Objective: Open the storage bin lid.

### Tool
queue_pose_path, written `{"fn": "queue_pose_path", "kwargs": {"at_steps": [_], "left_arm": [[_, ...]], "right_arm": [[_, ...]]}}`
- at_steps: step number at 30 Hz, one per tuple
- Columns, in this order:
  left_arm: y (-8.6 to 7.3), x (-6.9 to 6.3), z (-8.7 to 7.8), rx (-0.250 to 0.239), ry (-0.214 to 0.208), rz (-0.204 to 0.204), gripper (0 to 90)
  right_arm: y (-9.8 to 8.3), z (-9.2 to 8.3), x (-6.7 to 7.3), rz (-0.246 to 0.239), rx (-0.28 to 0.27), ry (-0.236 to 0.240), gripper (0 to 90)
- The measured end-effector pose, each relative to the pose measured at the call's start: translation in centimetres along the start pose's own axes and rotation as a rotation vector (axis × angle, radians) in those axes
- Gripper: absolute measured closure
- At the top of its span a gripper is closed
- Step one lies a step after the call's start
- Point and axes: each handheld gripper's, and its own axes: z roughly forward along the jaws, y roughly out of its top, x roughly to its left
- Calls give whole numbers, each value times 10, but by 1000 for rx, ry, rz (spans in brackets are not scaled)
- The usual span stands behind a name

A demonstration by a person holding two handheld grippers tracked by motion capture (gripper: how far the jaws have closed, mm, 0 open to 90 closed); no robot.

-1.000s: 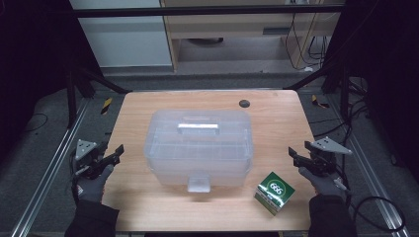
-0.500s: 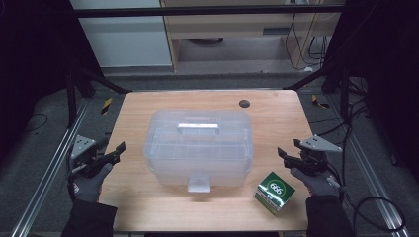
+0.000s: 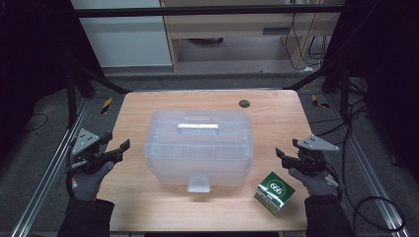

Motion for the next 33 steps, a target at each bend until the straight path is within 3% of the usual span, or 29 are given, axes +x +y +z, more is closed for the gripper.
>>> {"fn": "queue_pose_path", "kwargs": {"at_steps": [6,12,17,21,33], "left_arm": [[13,-6,1,0,-8,41,295],[34,-14,-4,-8,-36,116,309],[50,-19,-6,-15,-25,175,315],[58,-24,-4,-28,-34,209,328],[77,-39,-2,-7,-65,295,367]], "right_arm": [[0,1,2,-5,15,5,320],[0,2,5,-13,30,7,324],[0,4,7,-20,36,13,327],[-1,7,8,-9,44,15,344],[-1,10,11,-21,61,30,360]]}}
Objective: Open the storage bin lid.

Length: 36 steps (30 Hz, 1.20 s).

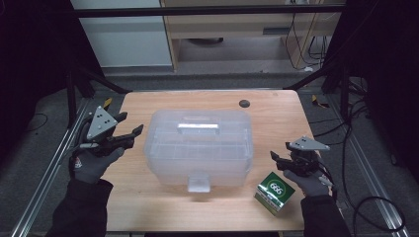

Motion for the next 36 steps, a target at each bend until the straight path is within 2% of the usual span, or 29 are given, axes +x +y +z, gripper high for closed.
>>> {"fn": "queue_pose_path", "kwargs": {"at_steps": [7,8,9,11,14,15,19,22,30,33,35,36], "left_arm": [[12,-7,3,33,-32,71,383],[15,-10,6,44,-37,101,387],[15,-10,6,44,-37,101,386],[17,-13,8,53,-45,133,386],[20,-18,12,52,-60,150,389],[23,-21,14,60,-67,171,392],[27,-25,17,68,-81,198,405],[31,-31,20,87,-95,238,410],[35,-39,27,126,-111,298,411],[36,-41,29,131,-121,308,412],[39,-46,32,151,-126,343,413],[39,-46,32,151,-126,343,413]], "right_arm": [[0,1,0,-2,9,-4,366],[0,1,0,-5,11,-4,369],[0,1,0,-5,11,-4,369],[0,1,1,-7,13,-2,369],[0,2,2,-10,17,1,370],[0,2,2,-9,19,3,370],[0,2,2,-10,22,3,371],[0,2,2,-10,25,2,372],[-1,3,2,-19,35,-2,383],[-1,3,3,-17,36,0,385],[-1,3,3,-17,36,2,388],[-1,3,3,-17,36,2,388]]}}
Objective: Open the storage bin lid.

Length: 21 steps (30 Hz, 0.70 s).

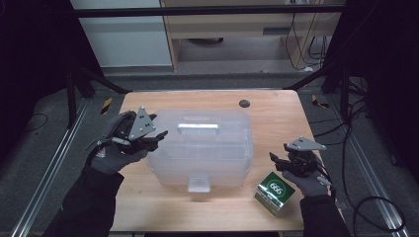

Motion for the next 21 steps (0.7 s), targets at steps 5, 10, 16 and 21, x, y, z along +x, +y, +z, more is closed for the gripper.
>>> {"fn": "queue_pose_path", "kwargs": {"at_steps": [5,10,16,21], "left_arm": [[9,-6,4,12,-14,38,416],[17,-10,9,33,-18,74,422],[23,-13,12,44,-15,107,421],[27,-15,17,59,-24,124,424]], "right_arm": [[0,1,0,-1,3,3,390],[0,1,0,0,4,7,392],[0,1,1,4,10,7,395],[0,1,0,7,13,11,401]]}}
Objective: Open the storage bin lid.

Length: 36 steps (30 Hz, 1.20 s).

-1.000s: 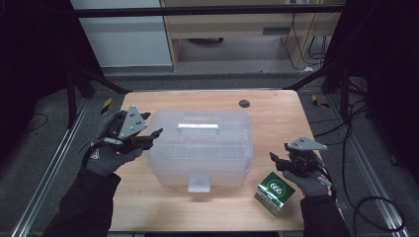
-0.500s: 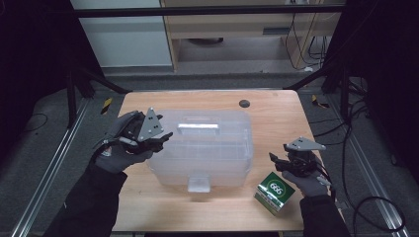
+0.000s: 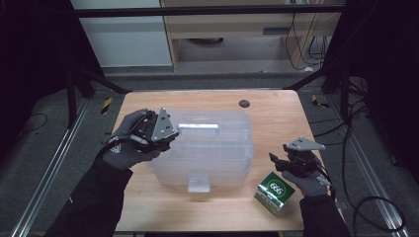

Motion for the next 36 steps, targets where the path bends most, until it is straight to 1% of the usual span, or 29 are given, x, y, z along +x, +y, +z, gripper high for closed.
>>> {"fn": "queue_pose_path", "kwargs": {"at_steps": [2,5,6,7,9,12,14,15,16,17,21,23,26,27,29,33,36], "left_arm": [[2,-1,3,19,-8,25,429],[4,-3,6,25,-10,32,438],[5,-2,7,34,-9,51,441],[6,-3,9,42,-5,56,446],[7,-4,9,38,-4,60,450],[10,-4,11,50,0,80,468],[11,-5,12,53,2,84,471],[12,-4,12,59,2,94,471],[12,-5,14,54,3,93,473],[13,-5,14,62,4,107,476],[15,-7,19,71,1,127,484],[16,-7,21,86,3,150,492],[18,-8,24,89,0,163,500],[20,-9,25,92,6,175,508],[21,-9,27,93,9,181,513],[26,-10,29,109,17,223,530],[27,-11,32,108,16,226,539]], "right_arm": [[0,0,0,2,1,0,403],[0,0,0,4,2,2,404],[0,0,0,5,4,2,405],[-1,1,0,-1,4,2,405],[-1,1,-1,-4,5,1,405],[-2,1,-1,2,8,3,406],[-2,1,-1,5,11,4,407],[-2,1,-1,5,11,4,407],[-2,2,-1,4,12,4,407],[-2,2,-1,5,12,5,407],[-2,2,-1,8,15,7,408],[-2,2,-1,9,17,7,411],[-2,2,-1,11,17,8,414],[-2,2,-1,11,18,9,417],[-2,2,-1,13,20,11,419],[-2,2,-1,15,23,15,423],[-2,2,-1,16,23,16,425]]}}
